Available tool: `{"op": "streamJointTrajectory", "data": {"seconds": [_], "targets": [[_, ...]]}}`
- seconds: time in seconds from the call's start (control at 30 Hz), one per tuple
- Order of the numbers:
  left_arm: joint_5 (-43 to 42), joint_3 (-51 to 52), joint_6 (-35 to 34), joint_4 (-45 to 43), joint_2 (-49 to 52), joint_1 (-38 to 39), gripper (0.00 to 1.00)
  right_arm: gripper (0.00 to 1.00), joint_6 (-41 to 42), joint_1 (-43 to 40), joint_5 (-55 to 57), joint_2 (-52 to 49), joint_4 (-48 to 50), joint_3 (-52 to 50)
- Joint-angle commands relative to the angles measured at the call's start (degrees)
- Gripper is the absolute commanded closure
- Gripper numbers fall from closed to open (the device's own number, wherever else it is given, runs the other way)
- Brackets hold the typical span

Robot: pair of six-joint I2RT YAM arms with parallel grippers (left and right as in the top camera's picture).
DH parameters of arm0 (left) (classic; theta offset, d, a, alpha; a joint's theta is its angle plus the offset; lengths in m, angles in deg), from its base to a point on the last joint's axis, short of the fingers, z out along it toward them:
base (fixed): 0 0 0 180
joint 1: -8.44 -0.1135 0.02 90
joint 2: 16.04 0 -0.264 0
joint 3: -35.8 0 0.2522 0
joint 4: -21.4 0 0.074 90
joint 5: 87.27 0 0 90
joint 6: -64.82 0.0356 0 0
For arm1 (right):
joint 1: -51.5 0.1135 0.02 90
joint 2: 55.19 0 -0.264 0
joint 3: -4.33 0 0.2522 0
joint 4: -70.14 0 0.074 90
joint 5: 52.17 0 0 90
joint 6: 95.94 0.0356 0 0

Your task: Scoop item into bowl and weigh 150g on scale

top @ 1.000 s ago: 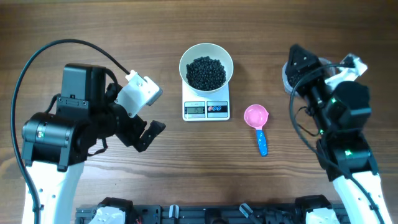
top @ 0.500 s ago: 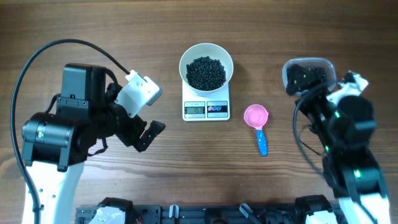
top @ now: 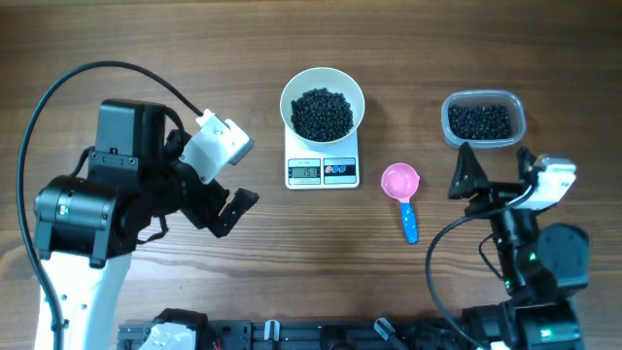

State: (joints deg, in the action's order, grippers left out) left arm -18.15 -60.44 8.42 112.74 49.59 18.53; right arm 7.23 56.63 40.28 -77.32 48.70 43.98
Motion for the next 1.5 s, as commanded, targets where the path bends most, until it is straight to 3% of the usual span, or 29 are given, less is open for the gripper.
{"op": "streamJointTrajectory", "data": {"seconds": [0.0, 0.33, 0.63, 0.97, 1.47], "targets": [[-0.68, -0.68, 0.66, -0.13, -0.04, -0.42, 0.00, 0.00, -6.80, -0.57, 0.94, 5.09, 4.39, -6.19], [-0.70, -0.68, 0.66, -0.13, -0.04, -0.42, 0.00, 0.00, -7.21, -6.54, -5.18, 15.08, 13.11, -17.22], [-0.70, -0.68, 0.66, -0.13, -0.04, -0.42, 0.00, 0.00, -8.76, -7.67, -6.19, 21.90, 13.16, -21.07], [-0.68, -0.68, 0.66, -0.13, -0.04, -0.42, 0.00, 0.00, -8.70, -7.67, -6.21, 21.94, 15.74, -25.33], [-0.70, -0.68, 0.66, -0.13, -0.04, -0.42, 0.00, 0.00, -8.66, -7.72, -6.19, 21.94, 7.80, -25.59]]}}
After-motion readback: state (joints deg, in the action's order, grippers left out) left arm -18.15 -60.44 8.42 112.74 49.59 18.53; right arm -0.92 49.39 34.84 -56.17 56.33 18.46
